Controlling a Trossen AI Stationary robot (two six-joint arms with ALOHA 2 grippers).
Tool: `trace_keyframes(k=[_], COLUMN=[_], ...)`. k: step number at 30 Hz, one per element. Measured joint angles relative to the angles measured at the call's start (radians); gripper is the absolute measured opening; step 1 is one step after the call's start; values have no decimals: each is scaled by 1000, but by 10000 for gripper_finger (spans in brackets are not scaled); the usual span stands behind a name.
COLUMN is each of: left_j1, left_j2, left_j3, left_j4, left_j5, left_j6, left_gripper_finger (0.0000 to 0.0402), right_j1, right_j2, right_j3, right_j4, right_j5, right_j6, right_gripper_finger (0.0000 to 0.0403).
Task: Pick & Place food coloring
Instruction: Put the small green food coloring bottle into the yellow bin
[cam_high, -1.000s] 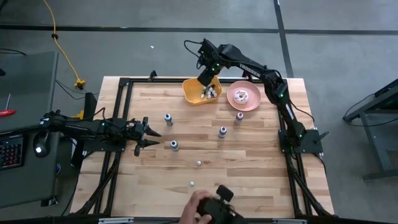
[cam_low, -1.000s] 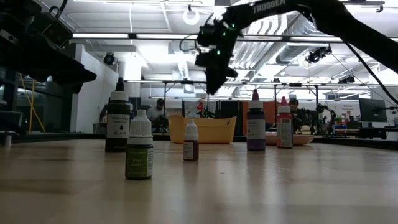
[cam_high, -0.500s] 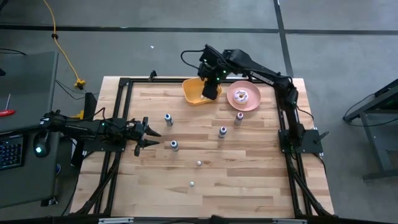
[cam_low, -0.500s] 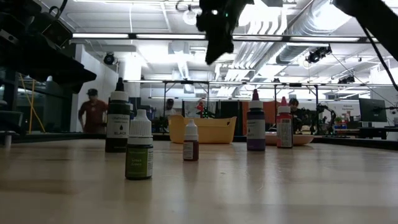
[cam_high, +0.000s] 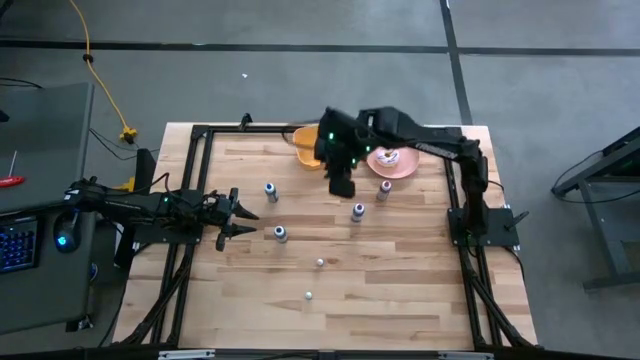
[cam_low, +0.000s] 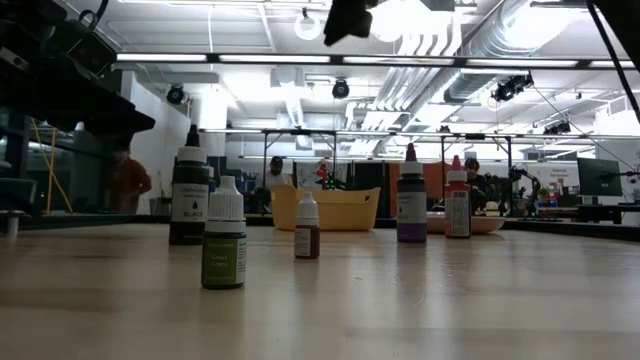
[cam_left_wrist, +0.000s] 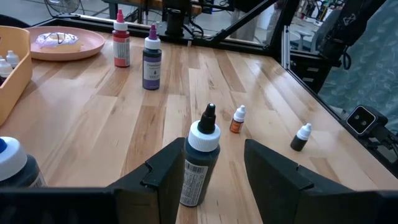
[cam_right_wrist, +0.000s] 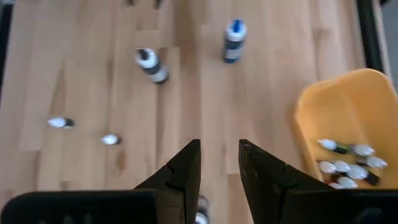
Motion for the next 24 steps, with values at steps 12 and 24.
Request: trace_keyframes(k=[12, 24], left_j1=[0, 0], left_j2=[0, 0], left_j3=[0, 0], left_j4=[0, 0], left_j5=[0, 0], left_j6=[0, 0], left_gripper_finger=[163, 163], right_j1=[248, 522], right_j2=[0, -2], right_j3=[-1, -253], right_j4=[-47, 107], right_j5=[67, 47], right_j6=[50, 59], right_gripper_finger=[99, 99])
